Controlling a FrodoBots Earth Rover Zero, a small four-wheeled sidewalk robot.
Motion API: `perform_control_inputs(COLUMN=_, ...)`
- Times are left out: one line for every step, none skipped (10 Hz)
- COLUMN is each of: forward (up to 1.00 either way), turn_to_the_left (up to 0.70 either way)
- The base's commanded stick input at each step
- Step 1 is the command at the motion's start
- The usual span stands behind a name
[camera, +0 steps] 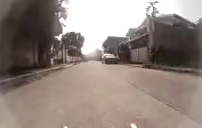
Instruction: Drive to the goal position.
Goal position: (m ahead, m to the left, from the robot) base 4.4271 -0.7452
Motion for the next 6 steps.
perform_control_inputs(forward=0.70, turn_to_the_left=0.01)
perform_control_inputs(forward=0.70, turn_to_the_left=0.01)
perform_control_inputs(forward=0.70, turn_to_the_left=0.01)
perform_control_inputs(forward=0.70, turn_to_the_left=0.01)
perform_control_inputs(forward=0.70, turn_to_the_left=0.01)
perform_control_inputs(forward=0.70, turn_to_the_left=0.01)
